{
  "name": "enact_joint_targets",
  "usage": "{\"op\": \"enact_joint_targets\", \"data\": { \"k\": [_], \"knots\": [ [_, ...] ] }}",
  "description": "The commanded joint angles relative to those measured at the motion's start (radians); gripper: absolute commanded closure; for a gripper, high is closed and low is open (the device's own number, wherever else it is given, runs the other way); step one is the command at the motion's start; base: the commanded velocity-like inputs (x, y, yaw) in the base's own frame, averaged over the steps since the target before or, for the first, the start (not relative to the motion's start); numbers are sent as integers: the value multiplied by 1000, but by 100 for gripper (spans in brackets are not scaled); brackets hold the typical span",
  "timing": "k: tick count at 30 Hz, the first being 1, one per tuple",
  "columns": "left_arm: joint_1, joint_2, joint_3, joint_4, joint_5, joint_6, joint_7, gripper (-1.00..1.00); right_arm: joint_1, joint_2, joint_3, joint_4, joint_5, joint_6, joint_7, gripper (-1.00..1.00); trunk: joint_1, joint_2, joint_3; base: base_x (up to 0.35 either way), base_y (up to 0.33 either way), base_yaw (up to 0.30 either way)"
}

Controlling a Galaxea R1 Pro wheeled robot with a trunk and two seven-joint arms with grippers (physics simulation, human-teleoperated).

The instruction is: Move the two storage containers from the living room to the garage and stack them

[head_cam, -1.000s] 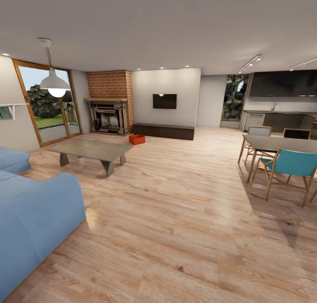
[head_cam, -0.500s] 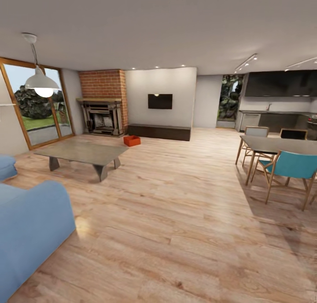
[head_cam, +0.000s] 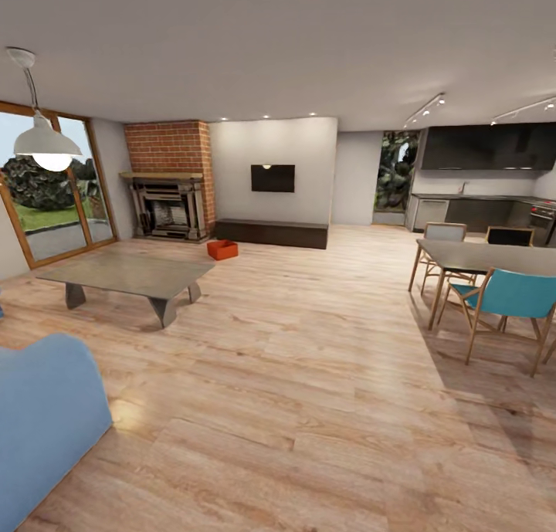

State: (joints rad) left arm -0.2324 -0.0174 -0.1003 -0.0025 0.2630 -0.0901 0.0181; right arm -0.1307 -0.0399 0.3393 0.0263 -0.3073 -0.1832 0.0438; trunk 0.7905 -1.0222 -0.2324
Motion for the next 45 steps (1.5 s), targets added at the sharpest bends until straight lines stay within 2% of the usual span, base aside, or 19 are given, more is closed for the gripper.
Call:
{"op": "enact_joint_targets", "data": {
  "k": [1, 45],
  "knots": [
    [-1, 0, -9, 1, 9, -3, 2, -100, -1, 0, 8, 3, -10, -5, 4, -100, 1, -1, -1, 326, 0, -1],
    [-1, 1, -9, 1, 9, -3, 2, -100, -1, -1, 7, 3, -10, -6, 5, -100, 1, -1, -1, 326, 0, 0]
  ]
}}
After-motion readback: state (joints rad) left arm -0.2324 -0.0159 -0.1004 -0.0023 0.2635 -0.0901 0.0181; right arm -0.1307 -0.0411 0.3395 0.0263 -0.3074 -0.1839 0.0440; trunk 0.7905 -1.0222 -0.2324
